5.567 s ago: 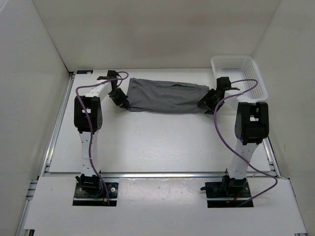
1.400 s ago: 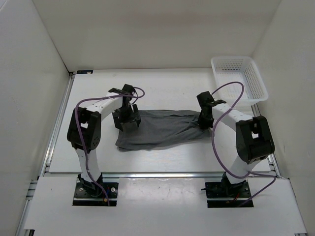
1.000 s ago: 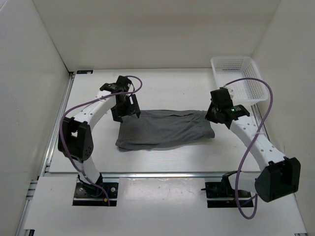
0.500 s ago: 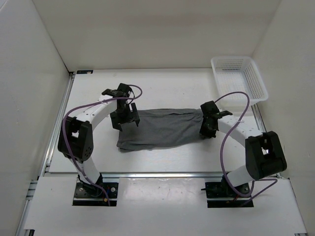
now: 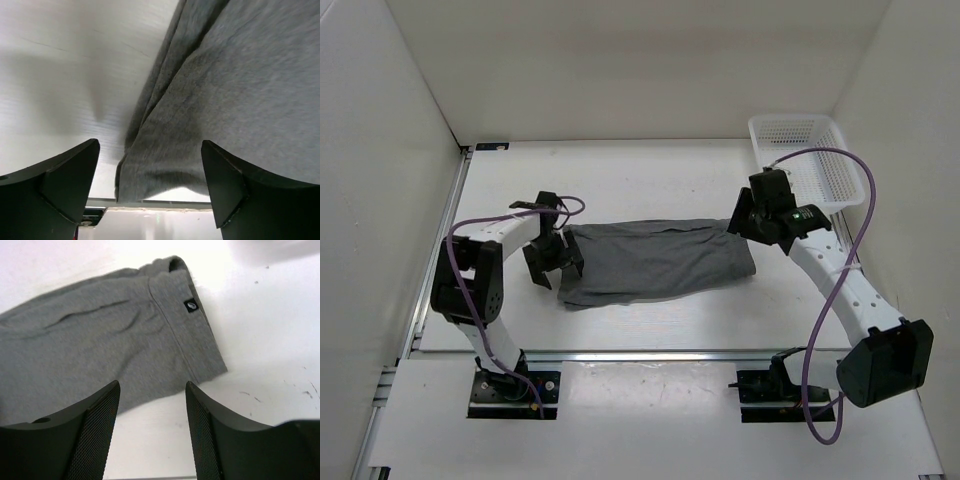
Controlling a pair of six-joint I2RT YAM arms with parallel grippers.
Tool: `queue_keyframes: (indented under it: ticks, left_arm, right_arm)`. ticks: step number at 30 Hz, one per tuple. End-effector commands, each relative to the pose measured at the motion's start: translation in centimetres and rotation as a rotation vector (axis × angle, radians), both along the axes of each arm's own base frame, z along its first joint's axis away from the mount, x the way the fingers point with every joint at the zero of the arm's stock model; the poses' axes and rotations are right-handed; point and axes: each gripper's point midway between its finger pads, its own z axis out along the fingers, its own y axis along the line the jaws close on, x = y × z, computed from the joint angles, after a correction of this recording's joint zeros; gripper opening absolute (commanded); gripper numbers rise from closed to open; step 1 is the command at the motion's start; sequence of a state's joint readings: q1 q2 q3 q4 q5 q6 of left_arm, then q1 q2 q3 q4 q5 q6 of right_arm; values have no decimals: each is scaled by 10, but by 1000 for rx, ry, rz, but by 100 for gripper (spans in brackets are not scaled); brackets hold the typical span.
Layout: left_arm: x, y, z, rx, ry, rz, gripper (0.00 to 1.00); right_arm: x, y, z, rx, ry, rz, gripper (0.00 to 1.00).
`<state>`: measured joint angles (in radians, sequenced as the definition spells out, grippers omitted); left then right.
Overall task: Fold and stack the shorts
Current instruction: Fold the shorts
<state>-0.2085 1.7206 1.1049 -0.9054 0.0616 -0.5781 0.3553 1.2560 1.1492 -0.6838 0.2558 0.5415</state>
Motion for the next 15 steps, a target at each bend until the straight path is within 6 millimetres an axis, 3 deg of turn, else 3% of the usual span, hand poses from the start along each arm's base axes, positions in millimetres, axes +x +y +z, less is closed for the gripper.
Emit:
queue_keyframes:
  ticks: [1,6,9,11,12,15]
  left_arm:
    - [7,-19,-5,-78,-30,-2,93]
    - [-8,-29,-25,-137,46,27,82]
    - [-9,-31,-31,-146,65,37,63]
    - [-8,-28,-32,-128,61,39,34]
    - [0,-26,-24,-136,27,52,11]
    - [15,11,-5,-13,-28,82,10]
  right_arm:
    - [-9,-9,1,-28,27,-13,60]
    - [-12,-12,-4,-38,33,-19,60]
    - [-14,-16,-2,-37,33,-28,60]
    - [-13,-19,-2,-37,33,-37,60]
    - [-13,-19,-2,-37,33,-37,60]
    - [-16,-20,0,-43,32,-30,60]
